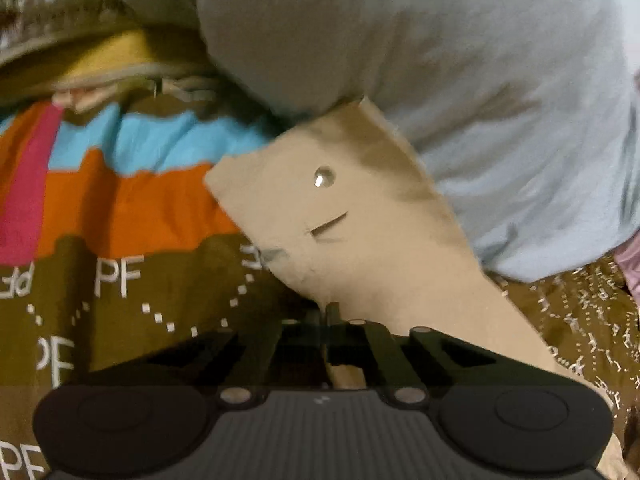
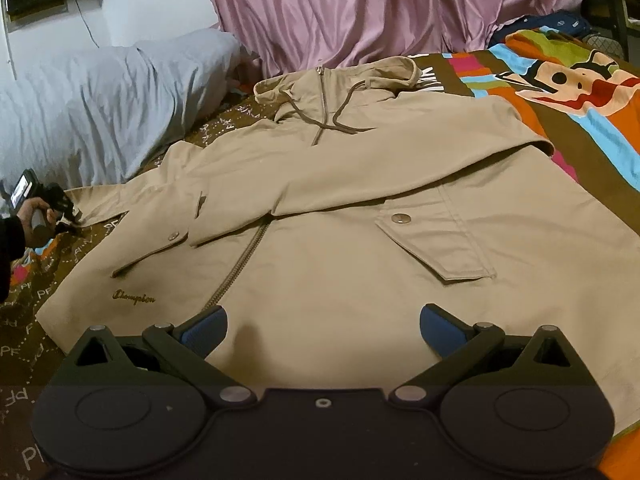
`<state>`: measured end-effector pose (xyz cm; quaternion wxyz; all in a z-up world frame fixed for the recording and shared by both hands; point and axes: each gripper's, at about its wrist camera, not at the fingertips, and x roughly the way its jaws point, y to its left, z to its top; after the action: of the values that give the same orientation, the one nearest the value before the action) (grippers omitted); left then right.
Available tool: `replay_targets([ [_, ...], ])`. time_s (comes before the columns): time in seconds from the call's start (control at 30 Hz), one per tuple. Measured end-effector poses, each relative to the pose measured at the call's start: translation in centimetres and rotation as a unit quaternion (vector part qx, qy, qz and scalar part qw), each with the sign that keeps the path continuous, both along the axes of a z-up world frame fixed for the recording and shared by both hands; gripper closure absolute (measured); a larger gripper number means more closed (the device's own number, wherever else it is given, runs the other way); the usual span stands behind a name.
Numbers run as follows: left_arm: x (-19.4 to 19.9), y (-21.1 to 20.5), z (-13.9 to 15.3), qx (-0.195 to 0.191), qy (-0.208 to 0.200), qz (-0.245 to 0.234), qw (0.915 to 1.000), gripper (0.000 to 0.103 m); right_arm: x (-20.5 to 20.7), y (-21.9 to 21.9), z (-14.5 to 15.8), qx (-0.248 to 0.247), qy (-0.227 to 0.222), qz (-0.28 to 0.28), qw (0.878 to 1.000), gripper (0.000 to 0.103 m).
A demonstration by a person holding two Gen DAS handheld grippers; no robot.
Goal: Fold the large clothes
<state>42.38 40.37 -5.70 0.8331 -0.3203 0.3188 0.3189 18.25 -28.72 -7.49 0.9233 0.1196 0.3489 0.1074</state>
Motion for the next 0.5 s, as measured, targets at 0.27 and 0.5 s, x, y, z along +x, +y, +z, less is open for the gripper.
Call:
replay_targets([
  [0.27, -2.2, -9.3, 9.0, 0.171, -0.077, -0.102, 0.9769, 0.103, -0.4, -0.5, 0.3, 0.014, -0.016, -0.009, 1.000, 0.001],
  [0.5, -3.8, -25.4, 18.7, 0.308, -0.185, -0.325, 0.8748, 0.103, -2.1, -2.3, 1.1, 0.067, -0.062, -0.048, 0.995, 0.001],
])
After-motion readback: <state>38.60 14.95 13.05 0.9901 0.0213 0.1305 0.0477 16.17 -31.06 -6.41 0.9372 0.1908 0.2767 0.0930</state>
